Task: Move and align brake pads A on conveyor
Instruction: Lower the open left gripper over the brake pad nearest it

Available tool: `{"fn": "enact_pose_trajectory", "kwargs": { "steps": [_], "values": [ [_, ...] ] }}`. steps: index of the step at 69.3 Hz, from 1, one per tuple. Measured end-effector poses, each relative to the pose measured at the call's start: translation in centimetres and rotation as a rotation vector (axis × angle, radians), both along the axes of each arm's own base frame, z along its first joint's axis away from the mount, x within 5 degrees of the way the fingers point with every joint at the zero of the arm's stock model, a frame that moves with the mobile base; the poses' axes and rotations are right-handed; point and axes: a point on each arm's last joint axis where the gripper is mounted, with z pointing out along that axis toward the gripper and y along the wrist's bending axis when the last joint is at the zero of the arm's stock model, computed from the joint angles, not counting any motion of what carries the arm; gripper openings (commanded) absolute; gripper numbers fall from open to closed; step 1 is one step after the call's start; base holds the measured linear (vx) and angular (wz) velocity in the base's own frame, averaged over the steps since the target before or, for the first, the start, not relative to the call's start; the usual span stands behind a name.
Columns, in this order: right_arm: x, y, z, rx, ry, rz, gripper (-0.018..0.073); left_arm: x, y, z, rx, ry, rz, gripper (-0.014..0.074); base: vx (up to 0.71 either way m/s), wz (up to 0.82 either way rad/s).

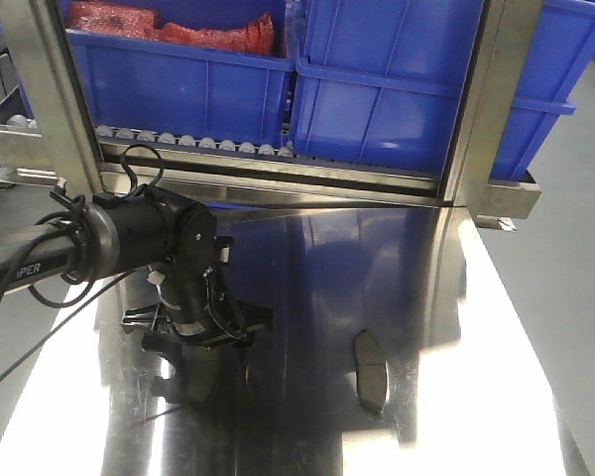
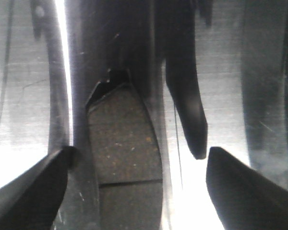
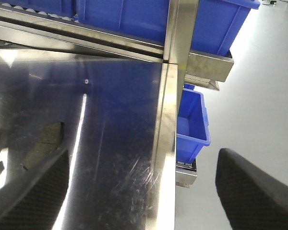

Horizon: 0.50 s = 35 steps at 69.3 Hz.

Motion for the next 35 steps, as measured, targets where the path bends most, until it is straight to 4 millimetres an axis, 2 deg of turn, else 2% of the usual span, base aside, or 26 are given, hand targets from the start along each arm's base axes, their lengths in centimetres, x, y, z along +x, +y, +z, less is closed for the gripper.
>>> {"fn": "enact_pose_trajectory", "kwargs": {
  "steps": [35],
  "values": [
    [0.0, 0.0, 0.0, 0.0, 0.0, 0.0, 0.0589, 0.07, -0.06, -0.41, 0.002, 0.008, 0.001, 0.0554, 0.0, 0.0]
  ]
}}
